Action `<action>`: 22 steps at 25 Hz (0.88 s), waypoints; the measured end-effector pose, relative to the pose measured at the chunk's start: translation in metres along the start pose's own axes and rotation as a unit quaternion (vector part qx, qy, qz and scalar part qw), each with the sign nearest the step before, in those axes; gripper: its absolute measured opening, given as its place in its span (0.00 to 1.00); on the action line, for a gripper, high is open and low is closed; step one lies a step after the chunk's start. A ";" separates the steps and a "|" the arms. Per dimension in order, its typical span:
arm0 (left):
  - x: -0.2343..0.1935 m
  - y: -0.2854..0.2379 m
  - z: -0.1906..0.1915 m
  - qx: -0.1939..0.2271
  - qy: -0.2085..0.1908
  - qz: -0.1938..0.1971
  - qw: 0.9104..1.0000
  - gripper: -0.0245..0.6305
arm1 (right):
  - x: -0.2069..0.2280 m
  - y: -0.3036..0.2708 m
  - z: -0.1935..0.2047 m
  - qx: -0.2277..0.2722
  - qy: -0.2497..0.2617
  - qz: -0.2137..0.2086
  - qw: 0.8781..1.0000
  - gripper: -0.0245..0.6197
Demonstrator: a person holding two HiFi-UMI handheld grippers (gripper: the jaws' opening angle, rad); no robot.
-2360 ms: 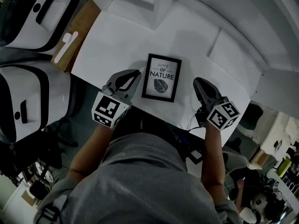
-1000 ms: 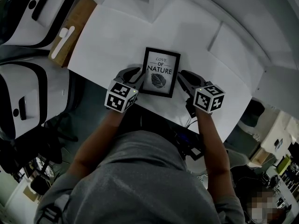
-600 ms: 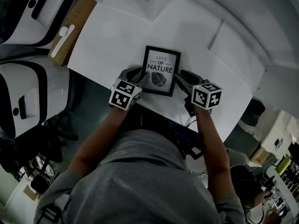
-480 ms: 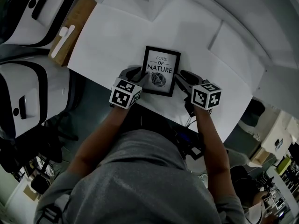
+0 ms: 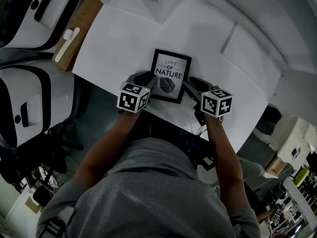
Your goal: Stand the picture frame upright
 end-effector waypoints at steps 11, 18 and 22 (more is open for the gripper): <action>-0.010 0.004 -0.005 0.003 0.065 0.034 0.997 0.15 | -0.001 -0.009 0.011 -0.012 -0.025 -0.016 0.999 0.27; -0.017 0.011 -0.010 0.031 0.108 0.054 0.992 0.15 | -0.001 -0.010 0.019 0.002 -0.100 -0.048 0.994 0.29; -0.020 0.012 -0.011 0.039 0.132 0.061 0.989 0.14 | -0.007 -0.018 0.027 0.021 -0.187 -0.105 0.977 0.31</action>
Point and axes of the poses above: the fingertips, and each gripper's own axes: y backward along the fingers, x to its right, z out of its underside, the point moved 3 cm from there along y, backward along the fingers, and after that the axes turned 13 degrees about -z, right-handed, at the moved point
